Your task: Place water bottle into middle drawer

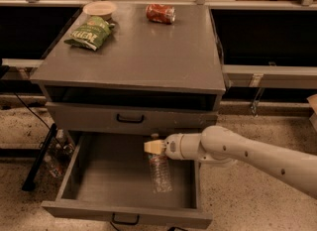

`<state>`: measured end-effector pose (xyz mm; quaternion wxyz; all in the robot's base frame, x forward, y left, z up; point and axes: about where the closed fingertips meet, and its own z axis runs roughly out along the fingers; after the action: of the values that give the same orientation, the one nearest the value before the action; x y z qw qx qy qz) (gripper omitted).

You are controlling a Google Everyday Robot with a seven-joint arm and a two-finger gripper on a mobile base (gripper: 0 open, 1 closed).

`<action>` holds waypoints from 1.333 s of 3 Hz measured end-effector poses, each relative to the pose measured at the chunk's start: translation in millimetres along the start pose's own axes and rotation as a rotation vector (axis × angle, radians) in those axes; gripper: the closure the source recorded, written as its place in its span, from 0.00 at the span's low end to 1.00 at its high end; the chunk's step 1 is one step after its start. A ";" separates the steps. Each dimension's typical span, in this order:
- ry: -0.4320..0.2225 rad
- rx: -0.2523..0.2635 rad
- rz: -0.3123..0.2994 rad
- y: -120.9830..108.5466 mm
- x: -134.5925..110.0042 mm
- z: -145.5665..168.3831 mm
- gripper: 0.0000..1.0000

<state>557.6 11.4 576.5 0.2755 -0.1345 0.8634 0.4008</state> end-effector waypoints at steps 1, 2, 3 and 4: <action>-0.148 -0.116 -0.043 -6.2 -12.0 6.5 1.00; -0.154 -0.178 -0.044 3.9 3.9 28.2 1.00; -0.137 -0.179 -0.042 5.1 5.6 29.9 1.00; -0.077 -0.184 0.021 -13.6 26.5 49.7 1.00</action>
Offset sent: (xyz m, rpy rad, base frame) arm 0.0142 -0.0030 -0.0006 0.1081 -0.0957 -0.0104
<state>560.6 40.5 526.4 0.2909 -0.1348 0.8130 0.4861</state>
